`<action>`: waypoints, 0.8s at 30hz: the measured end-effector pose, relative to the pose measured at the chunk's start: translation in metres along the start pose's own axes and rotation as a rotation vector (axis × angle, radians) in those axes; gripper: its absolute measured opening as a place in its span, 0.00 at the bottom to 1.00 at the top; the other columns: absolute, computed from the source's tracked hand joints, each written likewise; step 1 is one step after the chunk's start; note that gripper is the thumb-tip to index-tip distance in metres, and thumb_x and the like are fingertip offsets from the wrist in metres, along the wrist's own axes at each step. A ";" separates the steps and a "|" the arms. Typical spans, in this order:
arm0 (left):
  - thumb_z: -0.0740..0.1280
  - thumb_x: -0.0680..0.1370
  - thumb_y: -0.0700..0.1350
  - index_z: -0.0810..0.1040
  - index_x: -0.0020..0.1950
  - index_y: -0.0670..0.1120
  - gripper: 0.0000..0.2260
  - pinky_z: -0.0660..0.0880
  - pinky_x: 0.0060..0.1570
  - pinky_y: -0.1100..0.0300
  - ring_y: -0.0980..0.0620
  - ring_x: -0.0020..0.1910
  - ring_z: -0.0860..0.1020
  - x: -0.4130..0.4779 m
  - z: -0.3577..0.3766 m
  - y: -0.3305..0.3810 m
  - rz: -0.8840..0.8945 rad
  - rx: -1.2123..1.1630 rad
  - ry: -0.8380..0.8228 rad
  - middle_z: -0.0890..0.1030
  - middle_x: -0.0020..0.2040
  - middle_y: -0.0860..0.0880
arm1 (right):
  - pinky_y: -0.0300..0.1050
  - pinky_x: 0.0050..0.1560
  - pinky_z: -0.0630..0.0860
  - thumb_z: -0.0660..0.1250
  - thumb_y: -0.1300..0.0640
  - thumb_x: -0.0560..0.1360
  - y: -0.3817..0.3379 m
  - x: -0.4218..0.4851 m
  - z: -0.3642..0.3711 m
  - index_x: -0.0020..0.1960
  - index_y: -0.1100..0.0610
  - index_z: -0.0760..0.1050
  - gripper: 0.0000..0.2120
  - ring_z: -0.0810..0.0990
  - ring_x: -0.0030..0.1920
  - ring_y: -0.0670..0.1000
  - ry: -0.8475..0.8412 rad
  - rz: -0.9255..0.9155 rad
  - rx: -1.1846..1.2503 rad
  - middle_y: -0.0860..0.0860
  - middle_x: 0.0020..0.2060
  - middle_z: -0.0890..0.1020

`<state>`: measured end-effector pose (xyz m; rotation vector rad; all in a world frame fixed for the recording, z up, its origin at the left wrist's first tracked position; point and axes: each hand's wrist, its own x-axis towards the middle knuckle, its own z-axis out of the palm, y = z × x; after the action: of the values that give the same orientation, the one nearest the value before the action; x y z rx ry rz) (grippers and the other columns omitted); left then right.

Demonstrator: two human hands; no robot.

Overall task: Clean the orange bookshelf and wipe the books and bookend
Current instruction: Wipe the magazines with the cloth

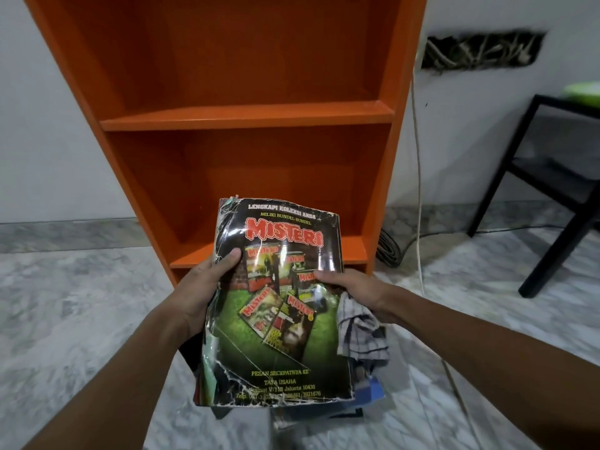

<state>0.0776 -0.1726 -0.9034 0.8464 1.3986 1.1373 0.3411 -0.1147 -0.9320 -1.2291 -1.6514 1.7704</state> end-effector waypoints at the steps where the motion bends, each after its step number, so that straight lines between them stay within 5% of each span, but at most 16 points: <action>1: 0.71 0.74 0.56 0.79 0.59 0.44 0.21 0.78 0.55 0.42 0.37 0.51 0.83 0.001 0.000 0.003 0.008 0.046 0.059 0.84 0.52 0.38 | 0.47 0.62 0.74 0.64 0.43 0.78 -0.006 -0.002 0.002 0.59 0.52 0.79 0.17 0.84 0.53 0.46 0.016 -0.049 -0.032 0.47 0.51 0.86; 5: 0.70 0.76 0.56 0.75 0.64 0.43 0.23 0.79 0.45 0.50 0.42 0.49 0.82 0.008 0.011 0.012 0.022 0.102 0.265 0.82 0.55 0.40 | 0.45 0.58 0.77 0.68 0.50 0.78 -0.028 -0.004 0.012 0.61 0.52 0.79 0.13 0.84 0.54 0.47 0.159 -0.264 -0.034 0.47 0.52 0.86; 9: 0.67 0.73 0.67 0.57 0.77 0.53 0.39 0.70 0.65 0.37 0.38 0.71 0.66 0.007 0.033 0.036 0.132 0.294 0.476 0.61 0.75 0.43 | 0.30 0.49 0.76 0.69 0.51 0.78 -0.049 -0.010 0.035 0.58 0.45 0.78 0.09 0.81 0.53 0.38 0.246 -0.491 -0.203 0.40 0.51 0.84; 13: 0.59 0.62 0.81 0.56 0.79 0.57 0.51 0.65 0.65 0.35 0.38 0.74 0.63 -0.015 0.054 0.076 0.129 0.062 0.161 0.63 0.76 0.45 | 0.43 0.43 0.79 0.67 0.46 0.78 -0.055 -0.016 0.058 0.49 0.48 0.77 0.06 0.81 0.42 0.44 0.534 -0.631 -0.484 0.45 0.41 0.83; 17: 0.69 0.69 0.68 0.66 0.73 0.46 0.40 0.75 0.56 0.36 0.34 0.62 0.76 -0.033 0.054 0.101 -0.015 -0.101 -0.227 0.77 0.64 0.38 | 0.37 0.25 0.63 0.67 0.52 0.77 -0.050 -0.027 0.078 0.43 0.49 0.70 0.07 0.70 0.28 0.47 0.666 -0.785 -0.760 0.45 0.30 0.72; 21: 0.66 0.78 0.41 0.68 0.65 0.38 0.17 0.81 0.50 0.41 0.34 0.56 0.81 -0.028 0.032 0.096 -0.110 0.048 -0.166 0.78 0.60 0.31 | 0.45 0.29 0.71 0.66 0.50 0.78 -0.029 -0.025 0.089 0.49 0.50 0.71 0.05 0.74 0.31 0.49 0.583 -0.771 -0.938 0.45 0.35 0.74; 24: 0.62 0.81 0.34 0.70 0.56 0.35 0.06 0.83 0.40 0.47 0.43 0.37 0.84 -0.023 0.009 0.074 -0.184 0.174 -0.122 0.81 0.43 0.37 | 0.47 0.39 0.75 0.64 0.45 0.79 -0.008 -0.022 0.094 0.52 0.49 0.71 0.09 0.76 0.39 0.47 0.360 -0.649 -0.901 0.44 0.41 0.76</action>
<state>0.0828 -0.1713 -0.8258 0.8747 1.4560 0.8198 0.2736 -0.1838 -0.9267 -1.0311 -2.3183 0.3717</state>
